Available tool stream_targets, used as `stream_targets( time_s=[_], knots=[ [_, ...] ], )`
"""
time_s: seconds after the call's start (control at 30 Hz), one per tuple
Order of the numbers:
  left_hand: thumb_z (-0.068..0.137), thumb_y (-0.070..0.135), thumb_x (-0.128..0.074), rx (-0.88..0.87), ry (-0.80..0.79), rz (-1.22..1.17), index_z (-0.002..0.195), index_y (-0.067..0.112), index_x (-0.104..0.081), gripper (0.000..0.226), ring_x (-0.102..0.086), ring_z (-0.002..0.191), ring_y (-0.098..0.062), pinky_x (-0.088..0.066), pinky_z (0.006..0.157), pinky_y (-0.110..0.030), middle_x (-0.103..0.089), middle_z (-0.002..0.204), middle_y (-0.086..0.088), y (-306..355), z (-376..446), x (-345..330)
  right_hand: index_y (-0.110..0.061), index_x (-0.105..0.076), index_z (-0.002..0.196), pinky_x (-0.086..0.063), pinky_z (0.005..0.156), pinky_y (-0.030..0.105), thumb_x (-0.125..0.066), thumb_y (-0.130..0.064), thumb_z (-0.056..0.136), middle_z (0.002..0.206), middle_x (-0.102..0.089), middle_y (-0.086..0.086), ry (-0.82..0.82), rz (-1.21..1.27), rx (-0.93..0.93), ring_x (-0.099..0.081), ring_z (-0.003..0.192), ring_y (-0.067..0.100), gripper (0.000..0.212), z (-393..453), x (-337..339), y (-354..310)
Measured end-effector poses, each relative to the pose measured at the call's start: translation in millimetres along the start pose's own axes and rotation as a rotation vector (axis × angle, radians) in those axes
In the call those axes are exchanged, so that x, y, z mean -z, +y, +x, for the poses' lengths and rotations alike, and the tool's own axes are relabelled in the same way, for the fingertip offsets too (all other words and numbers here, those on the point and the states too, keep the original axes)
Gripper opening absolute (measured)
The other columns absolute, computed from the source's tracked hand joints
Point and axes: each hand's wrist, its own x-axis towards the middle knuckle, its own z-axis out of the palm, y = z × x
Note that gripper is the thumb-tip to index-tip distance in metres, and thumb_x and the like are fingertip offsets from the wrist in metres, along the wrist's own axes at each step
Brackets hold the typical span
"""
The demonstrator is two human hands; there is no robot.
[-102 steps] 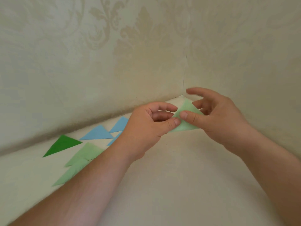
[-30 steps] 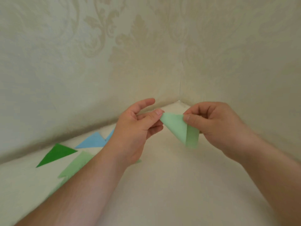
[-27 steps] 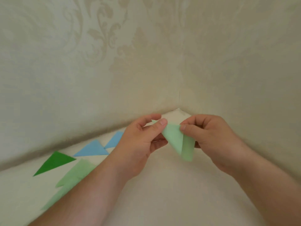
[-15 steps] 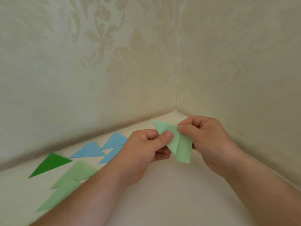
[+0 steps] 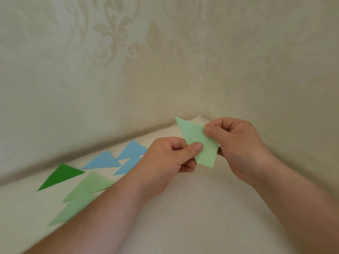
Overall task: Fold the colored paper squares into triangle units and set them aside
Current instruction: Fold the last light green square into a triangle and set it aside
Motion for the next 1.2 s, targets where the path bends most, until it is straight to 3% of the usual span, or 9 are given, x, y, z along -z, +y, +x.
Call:
stream_targets(
  time_s=[0.1,0.2,0.4,0.53,0.7,0.77,0.93,1.1,1.2],
  knots=[
    [0.084,0.018,-0.079,-0.014,-0.01,-0.026,0.088,0.009,-0.079,0.009,-0.066,0.064,-0.013,-0.058,0.069,-0.025,-0.073,0.075,-0.007,-1.3,-1.3,-1.2,-0.007,-0.07,0.08,-0.057,0.066,0.035,-0.066,-0.006,0.095,0.074,-0.07,0.008,0.003,0.001,-0.013,-0.065,0.068,0.019,0.016,0.1,-0.2,-0.1],
    [0.083,0.007,-0.08,-0.027,0.007,-0.008,0.104,0.0,-0.076,0.023,-0.07,0.07,-0.014,-0.059,0.07,-0.024,-0.078,0.088,-0.011,-1.2,-0.9,-0.4,-0.008,-0.069,0.079,-0.056,0.065,0.034,-0.065,-0.007,0.096,0.074,-0.07,0.007,0.012,0.018,-0.027,-0.065,0.068,0.019,0.017,-0.6,0.0,-0.9],
    [0.083,0.004,-0.082,-0.068,-0.037,0.081,0.108,0.01,-0.076,0.027,-0.073,0.087,-0.018,-0.06,0.078,-0.029,-0.08,0.1,-0.009,-0.5,-2.3,6.7,-0.01,-0.072,0.081,-0.057,0.068,0.032,-0.064,-0.012,0.098,0.083,-0.077,0.007,-0.082,0.033,-0.086,-0.071,0.075,0.019,0.019,-4.4,0.9,-4.2],
    [0.086,0.006,-0.08,-0.029,-0.026,0.025,0.109,0.012,-0.077,0.025,-0.07,0.079,-0.013,-0.058,0.072,-0.023,-0.079,0.099,-0.007,0.6,-1.6,6.9,-0.018,-0.081,0.087,-0.055,0.089,0.045,-0.056,-0.027,0.104,0.105,-0.077,0.012,-0.186,0.043,-0.161,-0.069,0.09,0.026,0.032,-3.9,8.0,-8.9],
    [0.087,0.008,-0.079,0.011,-0.049,-0.012,0.111,0.012,-0.078,0.025,-0.066,0.073,-0.011,-0.057,0.07,-0.023,-0.078,0.099,-0.009,1.4,-0.6,8.1,-0.021,-0.082,0.093,-0.052,0.088,0.045,-0.054,-0.04,0.103,0.106,-0.076,0.01,-0.207,0.005,-0.177,-0.065,0.089,0.027,0.035,-1.7,12.6,-11.8],
    [0.087,0.008,-0.078,0.02,-0.066,-0.028,0.109,0.012,-0.078,0.022,-0.063,0.069,-0.01,-0.056,0.069,-0.023,-0.075,0.092,-0.007,0.9,-1.0,8.2,-0.02,-0.081,0.1,-0.052,0.087,0.045,-0.06,-0.038,0.099,0.111,-0.075,0.013,-0.23,-0.026,-0.147,-0.066,0.089,0.027,0.028,-2.8,11.9,-11.2],
    [0.085,0.01,-0.08,0.016,-0.069,-0.006,0.107,0.009,-0.077,0.022,-0.061,0.065,-0.011,-0.057,0.069,-0.026,-0.067,0.084,-0.009,-0.5,-1.7,7.9,-0.013,-0.076,0.098,-0.058,0.069,0.03,-0.08,-0.013,0.079,0.091,-0.079,0.009,-0.184,-0.014,-0.029,-0.074,0.079,0.019,0.019,-5.5,7.1,-6.4],
    [0.093,0.016,-0.072,-0.097,-0.029,-0.027,0.117,0.012,-0.074,0.025,-0.075,0.101,-0.023,-0.06,0.091,-0.039,-0.078,0.11,-0.01,-0.1,-2.2,5.2,-0.011,-0.076,0.086,-0.059,0.069,0.033,-0.079,-0.003,0.084,0.085,-0.078,0.011,-0.151,-0.045,0.004,-0.074,0.076,0.022,0.009,-3.6,7.3,-3.5],
    [0.099,0.014,-0.064,-0.208,0.071,-0.13,0.112,0.004,-0.072,0.018,-0.075,0.102,-0.03,-0.061,0.092,-0.042,-0.078,0.108,-0.014,2.8,-1.1,7.5,-0.007,-0.075,0.089,-0.061,0.073,0.035,-0.079,-0.003,0.084,0.086,-0.078,0.013,-0.151,-0.049,0.0,-0.075,0.078,0.023,0.008,-4.2,6.8,-4.3]
  ],
)
